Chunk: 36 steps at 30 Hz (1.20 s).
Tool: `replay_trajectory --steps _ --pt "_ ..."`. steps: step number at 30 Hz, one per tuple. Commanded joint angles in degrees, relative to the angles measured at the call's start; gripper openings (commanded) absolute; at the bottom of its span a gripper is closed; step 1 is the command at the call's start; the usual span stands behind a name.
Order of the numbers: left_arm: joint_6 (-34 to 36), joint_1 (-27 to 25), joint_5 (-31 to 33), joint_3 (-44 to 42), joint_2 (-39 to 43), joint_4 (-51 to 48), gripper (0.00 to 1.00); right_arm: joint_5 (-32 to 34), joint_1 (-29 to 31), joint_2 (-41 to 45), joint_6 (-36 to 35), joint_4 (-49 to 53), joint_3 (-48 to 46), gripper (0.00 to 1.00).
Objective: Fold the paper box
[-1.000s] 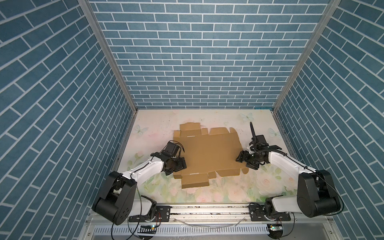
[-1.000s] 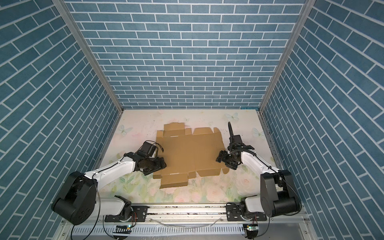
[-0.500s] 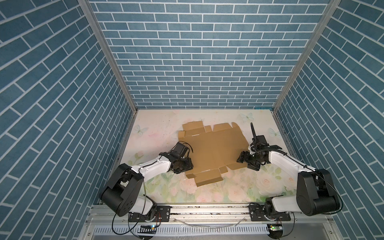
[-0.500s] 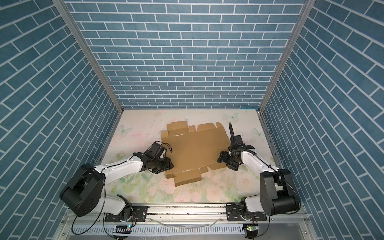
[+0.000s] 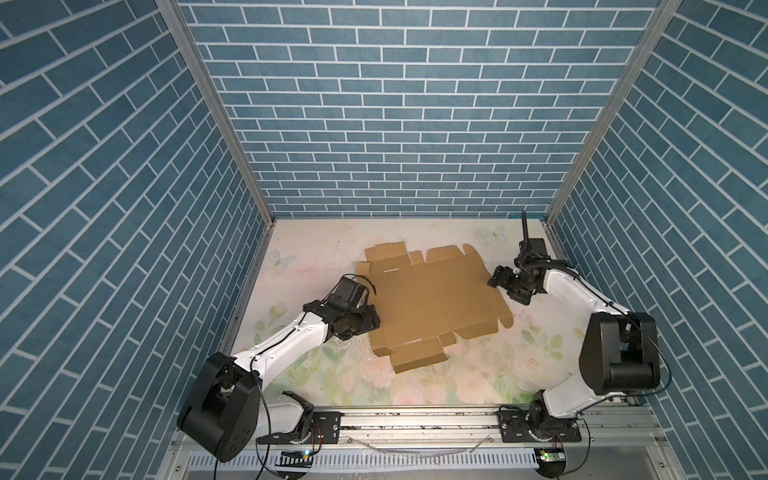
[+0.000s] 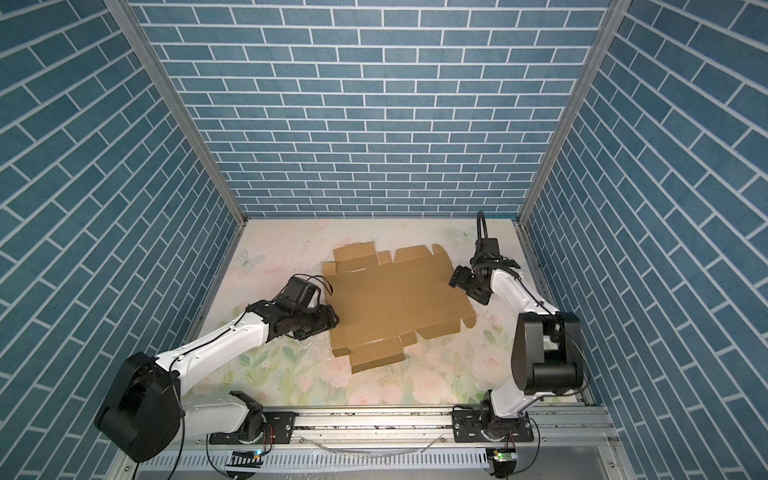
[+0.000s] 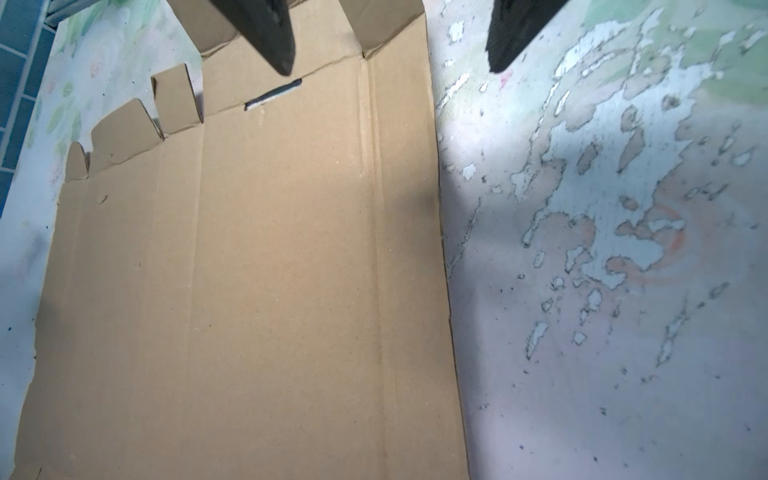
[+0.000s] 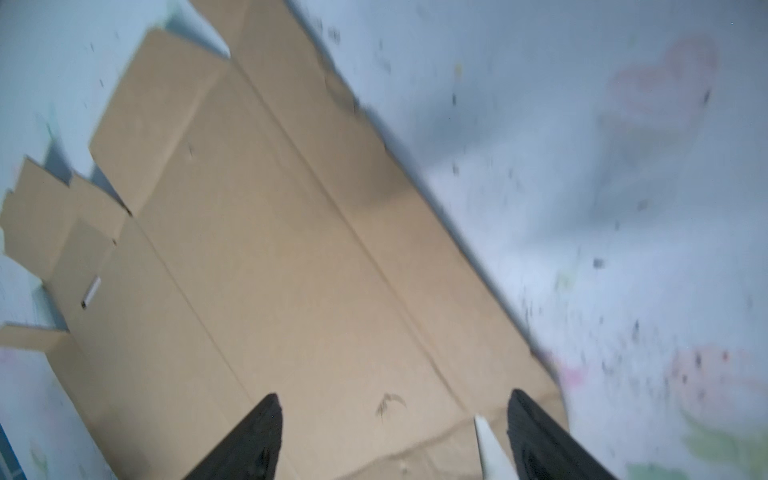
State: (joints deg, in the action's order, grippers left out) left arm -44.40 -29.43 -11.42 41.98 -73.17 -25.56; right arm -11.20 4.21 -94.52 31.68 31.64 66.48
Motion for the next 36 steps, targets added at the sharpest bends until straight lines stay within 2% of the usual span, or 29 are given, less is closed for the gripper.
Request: replay_trajectory --steps 1,5,9,15,22,25,31,36 --pt "-1.17 -2.10 2.48 1.87 1.91 -5.39 0.81 1.97 -1.18 -7.84 -1.27 -2.69 6.62 0.86" --pt "-3.38 -2.78 1.85 -1.02 4.48 -4.91 0.86 -0.75 -2.41 -14.77 -1.09 -2.88 12.17 0.86" --pt "-7.93 -3.29 -0.86 -6.96 6.11 1.31 0.90 -4.32 -2.44 -17.26 -0.03 -4.09 12.43 0.85" --pt "-10.90 -4.12 -2.53 -9.37 1.82 12.07 0.92 -9.98 -1.62 -14.25 2.82 -8.60 3.92 0.82" --pt "-6.61 1.03 -2.64 -5.93 -6.69 15.17 0.93 -16.21 2.33 -4.45 3.87 -10.92 -10.00 0.80" --pt "-3.55 3.76 -2.55 -1.50 -11.70 15.35 0.93 -16.50 5.59 2.41 3.96 -8.79 -16.37 0.79" --pt "5.95 10.08 1.56 13.86 -21.26 9.11 0.93 -17.01 19.11 15.28 9.26 -4.85 -27.43 0.78" --pt "8.95 11.42 0.72 30.21 -31.26 6.76 0.92 -17.09 30.58 20.65 13.36 -3.07 -27.72 0.78"
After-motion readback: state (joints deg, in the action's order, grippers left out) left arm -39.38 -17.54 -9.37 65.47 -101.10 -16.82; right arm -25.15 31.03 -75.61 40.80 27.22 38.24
